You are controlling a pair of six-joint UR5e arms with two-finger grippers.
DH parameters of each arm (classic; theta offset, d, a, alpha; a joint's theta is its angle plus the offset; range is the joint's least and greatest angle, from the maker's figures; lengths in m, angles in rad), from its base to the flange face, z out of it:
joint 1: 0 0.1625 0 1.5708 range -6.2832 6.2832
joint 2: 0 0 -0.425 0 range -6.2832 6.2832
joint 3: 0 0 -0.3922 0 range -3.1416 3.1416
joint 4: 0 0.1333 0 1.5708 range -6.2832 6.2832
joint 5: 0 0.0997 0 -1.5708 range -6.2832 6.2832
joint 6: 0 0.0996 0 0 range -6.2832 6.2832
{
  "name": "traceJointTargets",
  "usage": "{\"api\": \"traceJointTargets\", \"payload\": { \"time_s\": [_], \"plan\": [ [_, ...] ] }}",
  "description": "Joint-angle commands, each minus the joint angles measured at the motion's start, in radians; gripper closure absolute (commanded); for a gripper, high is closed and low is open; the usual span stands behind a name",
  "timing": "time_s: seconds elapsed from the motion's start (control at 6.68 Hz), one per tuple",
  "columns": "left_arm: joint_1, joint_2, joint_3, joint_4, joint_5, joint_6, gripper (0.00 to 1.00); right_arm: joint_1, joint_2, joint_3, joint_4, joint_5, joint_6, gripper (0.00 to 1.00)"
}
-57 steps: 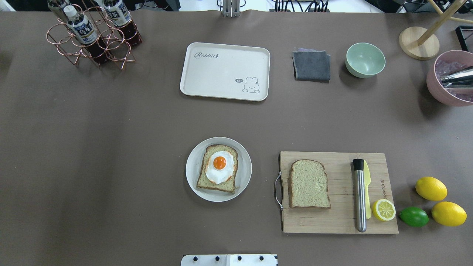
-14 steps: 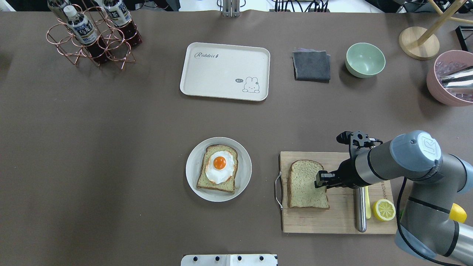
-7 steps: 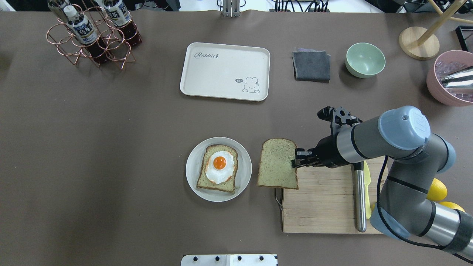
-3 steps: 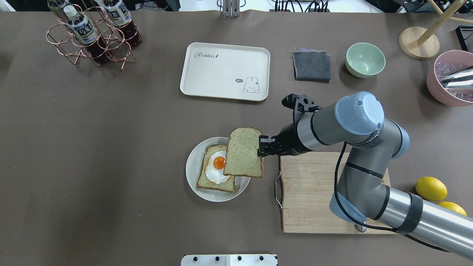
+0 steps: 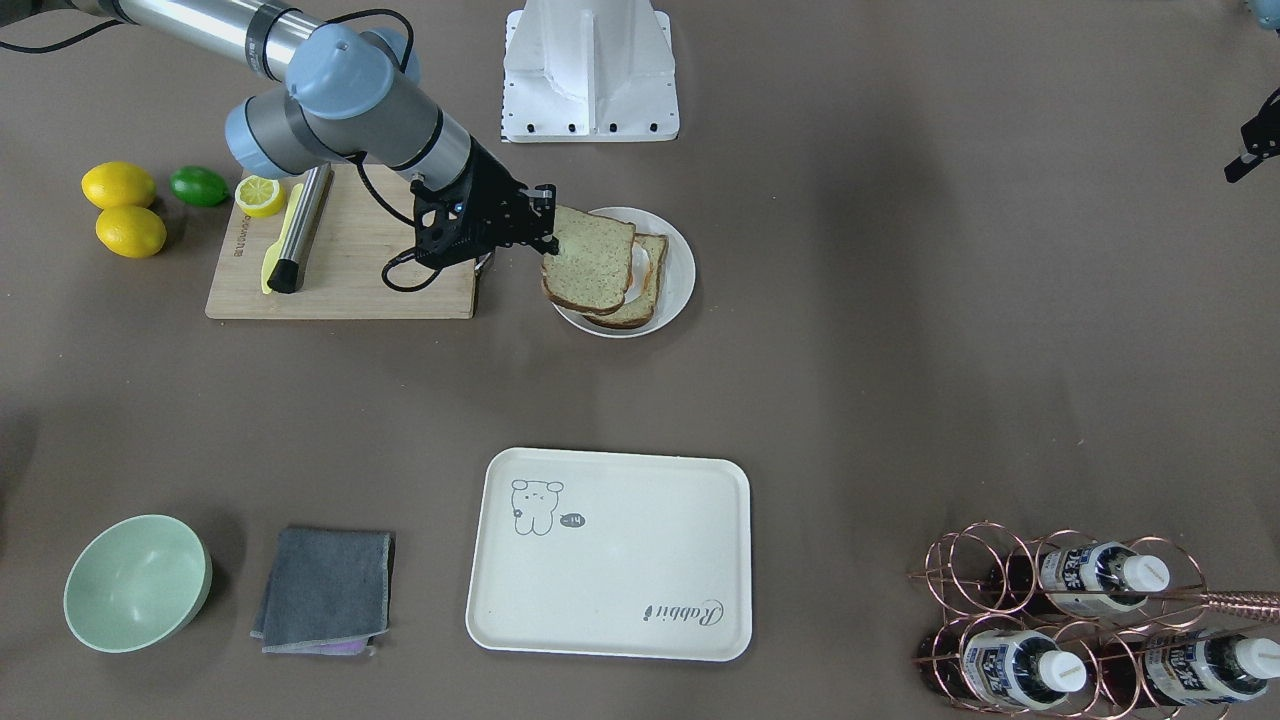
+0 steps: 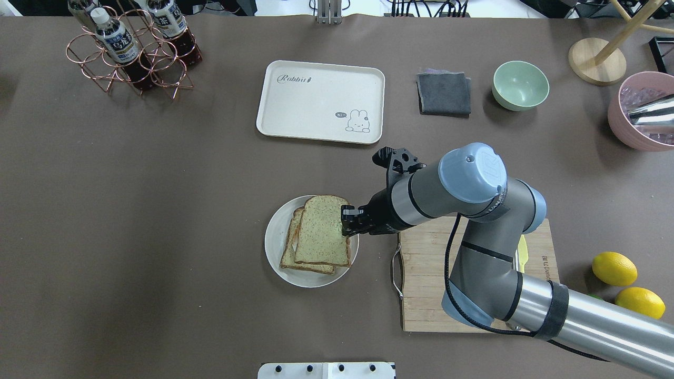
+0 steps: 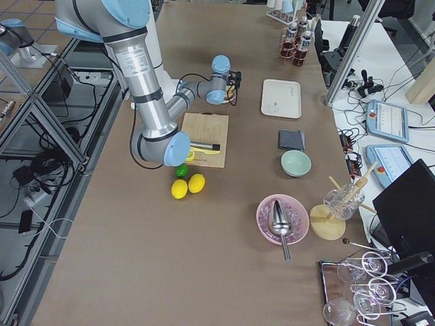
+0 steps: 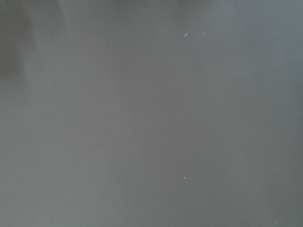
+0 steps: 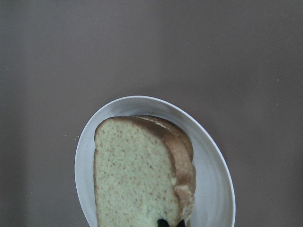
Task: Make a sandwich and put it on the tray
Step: 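Lower the bread slice onto the egg toast and open the right gripper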
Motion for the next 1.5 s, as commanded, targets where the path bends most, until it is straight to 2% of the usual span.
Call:
{"api": "traceJointTargets", "payload": {
  "time_s": [0.0, 1.35],
  "plan": [
    [0.0, 0.0, -0.003, -0.002, 0.0, 0.0, 0.02, -0.024, 0.015, -0.029, 0.001, -0.012, 0.003, 1.0],
    [0.0, 0.0, -0.006, -0.002, 0.0, 0.0, 0.02, -0.03, 0.042, -0.067, 0.001, -0.035, 0.004, 1.0]
  ]
}}
